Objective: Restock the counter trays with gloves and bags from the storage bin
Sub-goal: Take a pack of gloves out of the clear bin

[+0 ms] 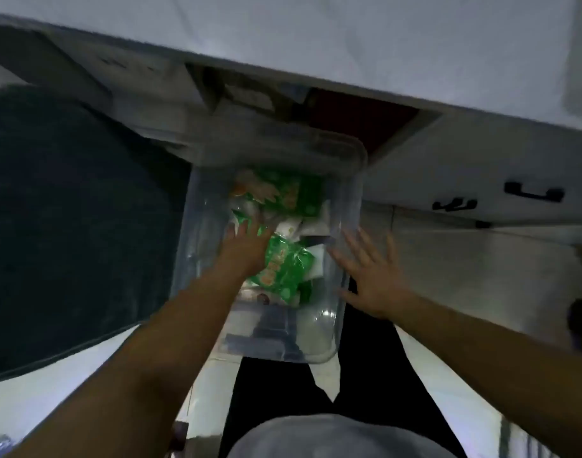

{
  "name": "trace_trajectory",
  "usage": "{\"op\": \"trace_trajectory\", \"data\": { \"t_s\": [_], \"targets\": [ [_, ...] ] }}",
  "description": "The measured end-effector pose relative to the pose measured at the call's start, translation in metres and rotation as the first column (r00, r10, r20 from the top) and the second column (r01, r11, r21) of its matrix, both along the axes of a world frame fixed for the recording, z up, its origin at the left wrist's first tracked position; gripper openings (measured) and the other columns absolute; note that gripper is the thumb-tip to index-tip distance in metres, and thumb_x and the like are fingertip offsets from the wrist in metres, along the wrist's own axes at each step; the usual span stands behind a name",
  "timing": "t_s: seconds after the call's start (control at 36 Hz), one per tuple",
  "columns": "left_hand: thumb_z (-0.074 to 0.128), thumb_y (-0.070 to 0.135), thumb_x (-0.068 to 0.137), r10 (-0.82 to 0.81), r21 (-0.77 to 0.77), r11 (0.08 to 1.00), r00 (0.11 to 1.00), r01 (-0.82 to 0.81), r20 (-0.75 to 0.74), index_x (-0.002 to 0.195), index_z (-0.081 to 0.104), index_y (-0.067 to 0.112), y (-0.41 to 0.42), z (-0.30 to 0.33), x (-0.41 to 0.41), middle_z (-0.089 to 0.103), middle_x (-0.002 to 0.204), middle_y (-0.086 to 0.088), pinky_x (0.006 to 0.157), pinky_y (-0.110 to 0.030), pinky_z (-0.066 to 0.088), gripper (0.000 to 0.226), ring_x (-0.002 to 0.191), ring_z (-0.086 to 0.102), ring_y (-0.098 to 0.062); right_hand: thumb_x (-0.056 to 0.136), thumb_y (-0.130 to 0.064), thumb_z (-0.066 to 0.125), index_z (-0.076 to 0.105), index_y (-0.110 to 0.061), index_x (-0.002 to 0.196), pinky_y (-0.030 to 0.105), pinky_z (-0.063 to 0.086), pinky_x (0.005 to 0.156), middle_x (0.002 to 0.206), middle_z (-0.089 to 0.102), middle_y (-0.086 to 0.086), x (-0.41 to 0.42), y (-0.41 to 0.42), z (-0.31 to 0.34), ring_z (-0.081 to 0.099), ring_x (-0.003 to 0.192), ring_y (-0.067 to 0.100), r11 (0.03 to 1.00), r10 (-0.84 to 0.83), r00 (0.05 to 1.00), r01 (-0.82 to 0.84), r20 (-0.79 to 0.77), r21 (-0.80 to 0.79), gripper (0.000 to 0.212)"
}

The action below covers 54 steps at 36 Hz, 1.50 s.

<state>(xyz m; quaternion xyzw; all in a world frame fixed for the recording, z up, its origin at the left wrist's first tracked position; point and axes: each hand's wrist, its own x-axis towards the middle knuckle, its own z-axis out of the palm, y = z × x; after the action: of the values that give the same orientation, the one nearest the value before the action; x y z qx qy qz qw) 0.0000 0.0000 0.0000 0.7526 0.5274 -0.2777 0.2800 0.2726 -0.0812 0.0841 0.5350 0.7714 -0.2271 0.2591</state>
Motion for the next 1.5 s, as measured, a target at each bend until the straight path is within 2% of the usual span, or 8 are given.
{"op": "trace_trajectory", "data": {
  "t_s": [0.14,0.36,0.53,0.86,1.0,1.19,1.39,1.5],
  "targets": [
    [0.058,0.006,0.083,-0.186,0.001,0.983,0.981,0.186,0.05,0.157,0.007,0.031,0.032,-0.017,0.008,0.025,0.16,-0.013,0.114,-0.058,0.026,0.093,0.146,0.022,-0.039,0.086,-0.076,0.022,-0.023,-0.047,0.148,0.064,-0.01,0.115,0.16,-0.026,0.0,-0.014,-0.035,-0.004,-0.02,0.15,0.029,0.984,-0.176,0.984,0.177,-0.039,0.02,0.081],
    [0.052,0.011,0.09,-0.328,0.013,0.942,0.931,0.335,-0.16,0.156,0.018,0.027,0.043,-0.011,0.035,0.047,0.149,-0.016,0.112,-0.053,0.026,0.076,0.139,0.039,-0.038,0.089,-0.074,0.019,-0.023,-0.046,0.148,0.061,-0.016,0.114,0.156,-0.034,-0.003,-0.021,-0.071,0.001,-0.025,0.148,0.028,0.96,-0.282,0.957,0.281,-0.062,-0.015,0.078],
    [0.06,0.007,0.091,-0.48,-0.094,0.877,0.852,0.471,-0.211,0.129,0.061,0.021,0.031,0.008,0.037,0.045,0.149,-0.008,0.109,-0.053,0.039,0.04,0.131,0.049,-0.034,0.091,-0.072,0.026,-0.018,-0.046,0.151,0.059,-0.015,0.115,0.166,-0.01,-0.001,-0.013,-0.068,0.011,-0.019,0.151,0.025,0.951,-0.306,0.947,0.301,-0.094,-0.066,0.079],
    [0.065,0.021,0.093,0.244,0.007,0.969,0.964,-0.247,0.108,0.115,0.07,0.021,-0.027,0.112,0.004,0.068,0.111,-0.009,0.085,-0.036,0.054,0.023,0.096,0.066,-0.027,0.083,-0.083,0.018,-0.023,-0.055,0.145,0.054,-0.033,0.103,0.167,-0.006,-0.002,0.024,-0.059,0.056,-0.022,0.145,0.016,0.974,-0.195,0.952,0.217,-0.235,0.069,0.079],
    [0.074,0.003,0.084,0.669,-0.042,0.679,0.594,-0.733,0.446,0.099,0.073,0.014,-0.078,0.184,0.026,0.06,0.066,-0.008,0.065,-0.032,0.049,0.019,0.063,0.055,-0.02,0.081,-0.082,0.038,0.001,-0.057,0.149,0.059,0.002,0.117,0.166,-0.002,-0.012,0.043,-0.042,0.084,-0.003,0.152,0.016,0.89,-0.443,0.774,0.44,-0.453,-0.12,0.081],
    [0.071,0.001,0.086,0.758,-0.445,0.194,-0.155,-0.874,0.634,0.108,0.073,0.008,-0.133,0.269,0.101,0.065,0.085,-0.017,0.073,-0.046,0.062,0.024,0.085,0.072,-0.033,0.086,-0.044,0.069,0.053,-0.047,0.126,0.034,0.042,0.09,0.13,0.056,-0.011,0.077,-0.005,0.16,0.055,0.113,0.007,0.468,-0.843,-0.017,0.469,-0.538,-0.749,0.043],
    [0.077,0.017,0.074,0.63,-0.666,0.104,-0.469,-0.739,0.619,0.098,0.078,0.019,-0.147,0.318,0.166,0.077,0.101,-0.011,0.068,-0.038,0.061,0.024,0.091,0.075,-0.027,0.074,-0.045,0.072,0.062,-0.048,0.117,0.032,0.056,0.076,0.115,0.069,-0.008,0.126,0.013,0.22,0.07,0.097,0.007,0.621,-0.731,-0.067,0.347,-0.679,-0.703,0.044],
    [0.077,0.02,0.07,0.6,-0.7,0.095,-0.521,-0.708,0.608,0.093,0.079,0.017,-0.131,0.329,0.189,0.077,0.098,-0.014,0.062,-0.034,0.058,0.023,0.083,0.074,-0.024,0.073,-0.026,0.083,0.059,-0.049,0.123,0.043,0.053,0.096,0.116,0.066,-0.022,0.143,0.026,0.229,0.06,0.118,0.012,0.739,-0.605,0.03,0.392,-0.796,-0.547,0.061]
  ]
}}
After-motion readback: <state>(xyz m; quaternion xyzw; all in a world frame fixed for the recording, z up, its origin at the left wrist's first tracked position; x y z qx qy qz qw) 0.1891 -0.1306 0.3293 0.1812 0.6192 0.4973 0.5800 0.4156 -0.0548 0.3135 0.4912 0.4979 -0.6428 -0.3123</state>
